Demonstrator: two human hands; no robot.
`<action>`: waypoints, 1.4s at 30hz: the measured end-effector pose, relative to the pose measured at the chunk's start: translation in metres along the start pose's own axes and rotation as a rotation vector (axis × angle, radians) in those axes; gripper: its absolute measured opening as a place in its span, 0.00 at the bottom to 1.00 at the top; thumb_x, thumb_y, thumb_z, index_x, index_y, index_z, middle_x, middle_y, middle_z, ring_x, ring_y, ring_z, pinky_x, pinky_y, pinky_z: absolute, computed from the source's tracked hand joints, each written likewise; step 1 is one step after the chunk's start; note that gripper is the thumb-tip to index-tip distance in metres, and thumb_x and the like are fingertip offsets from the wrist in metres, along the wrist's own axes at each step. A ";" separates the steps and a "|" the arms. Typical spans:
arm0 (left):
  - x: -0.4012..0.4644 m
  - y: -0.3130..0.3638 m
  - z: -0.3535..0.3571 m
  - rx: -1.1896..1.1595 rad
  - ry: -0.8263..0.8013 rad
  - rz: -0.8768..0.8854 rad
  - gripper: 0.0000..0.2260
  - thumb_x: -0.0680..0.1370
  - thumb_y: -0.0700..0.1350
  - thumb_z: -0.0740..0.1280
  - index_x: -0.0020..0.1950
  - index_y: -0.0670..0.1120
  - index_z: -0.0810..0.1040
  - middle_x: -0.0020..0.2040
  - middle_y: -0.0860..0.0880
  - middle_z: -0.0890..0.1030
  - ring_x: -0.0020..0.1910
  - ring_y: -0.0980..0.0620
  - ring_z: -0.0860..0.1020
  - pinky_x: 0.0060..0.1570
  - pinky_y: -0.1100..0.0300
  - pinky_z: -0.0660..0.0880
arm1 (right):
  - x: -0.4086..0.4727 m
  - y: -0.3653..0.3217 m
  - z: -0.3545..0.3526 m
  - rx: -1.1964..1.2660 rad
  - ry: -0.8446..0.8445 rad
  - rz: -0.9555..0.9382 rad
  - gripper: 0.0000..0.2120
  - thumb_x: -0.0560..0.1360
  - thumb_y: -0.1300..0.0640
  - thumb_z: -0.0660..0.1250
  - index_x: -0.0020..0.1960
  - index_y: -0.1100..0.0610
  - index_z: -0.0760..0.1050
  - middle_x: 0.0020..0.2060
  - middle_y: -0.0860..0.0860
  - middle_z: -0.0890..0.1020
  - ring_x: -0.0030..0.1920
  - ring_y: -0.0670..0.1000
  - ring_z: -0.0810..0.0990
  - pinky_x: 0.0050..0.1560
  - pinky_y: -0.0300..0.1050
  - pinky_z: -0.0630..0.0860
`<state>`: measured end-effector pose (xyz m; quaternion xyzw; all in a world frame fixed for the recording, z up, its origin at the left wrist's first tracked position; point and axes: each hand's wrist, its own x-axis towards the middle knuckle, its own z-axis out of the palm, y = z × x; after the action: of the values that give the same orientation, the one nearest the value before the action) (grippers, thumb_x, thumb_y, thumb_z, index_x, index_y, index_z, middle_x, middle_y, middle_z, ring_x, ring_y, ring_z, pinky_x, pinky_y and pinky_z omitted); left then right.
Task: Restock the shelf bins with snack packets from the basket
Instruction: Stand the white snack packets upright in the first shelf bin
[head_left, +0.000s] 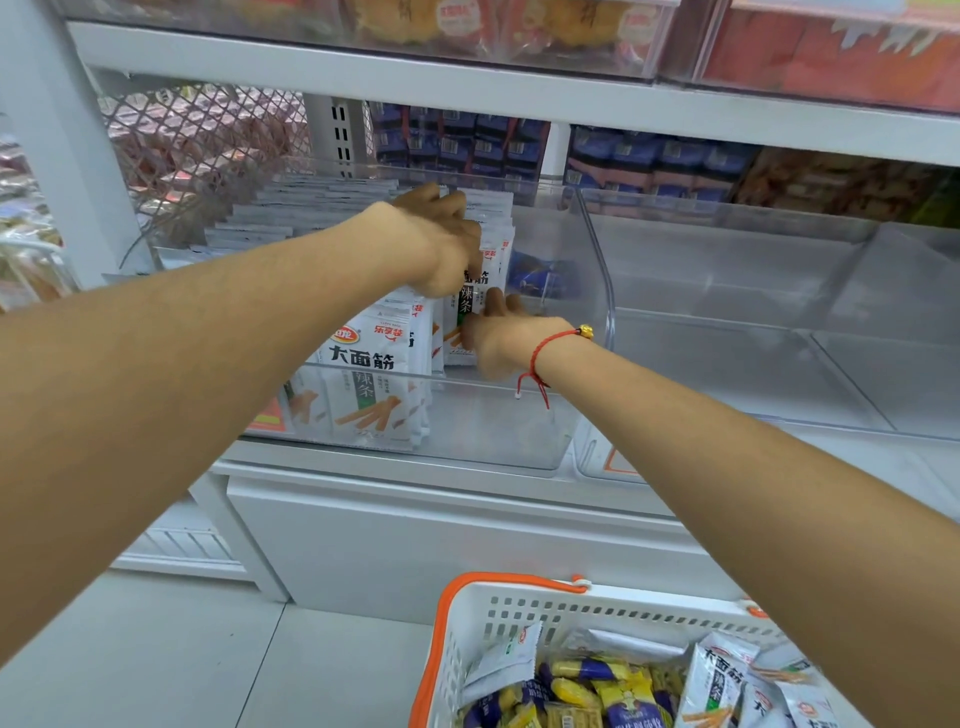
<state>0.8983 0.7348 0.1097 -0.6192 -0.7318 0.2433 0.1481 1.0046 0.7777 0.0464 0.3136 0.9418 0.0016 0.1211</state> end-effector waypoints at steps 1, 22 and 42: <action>0.001 0.001 0.000 -0.002 -0.029 -0.020 0.24 0.78 0.41 0.54 0.72 0.58 0.66 0.72 0.50 0.63 0.70 0.44 0.59 0.70 0.49 0.59 | 0.002 0.001 0.002 -0.003 0.003 0.000 0.23 0.76 0.61 0.58 0.71 0.54 0.62 0.69 0.58 0.57 0.70 0.61 0.57 0.68 0.60 0.61; -0.139 0.073 -0.067 -0.545 0.261 -0.401 0.15 0.78 0.45 0.61 0.63 0.49 0.77 0.60 0.41 0.77 0.62 0.42 0.71 0.55 0.52 0.69 | -0.142 0.008 -0.011 0.621 0.505 -0.140 0.13 0.72 0.61 0.62 0.51 0.53 0.81 0.54 0.55 0.79 0.54 0.54 0.76 0.54 0.46 0.74; -0.200 0.377 0.050 -1.088 -0.476 -0.079 0.07 0.78 0.41 0.59 0.50 0.46 0.77 0.49 0.45 0.77 0.54 0.44 0.77 0.47 0.53 0.72 | -0.337 0.123 0.256 0.856 -0.085 0.396 0.08 0.77 0.61 0.62 0.49 0.55 0.80 0.46 0.52 0.80 0.45 0.53 0.80 0.46 0.44 0.74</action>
<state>1.2245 0.5738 -0.1187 -0.5070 -0.7868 -0.0401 -0.3497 1.3962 0.6587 -0.1155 0.5087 0.7741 -0.3764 0.0169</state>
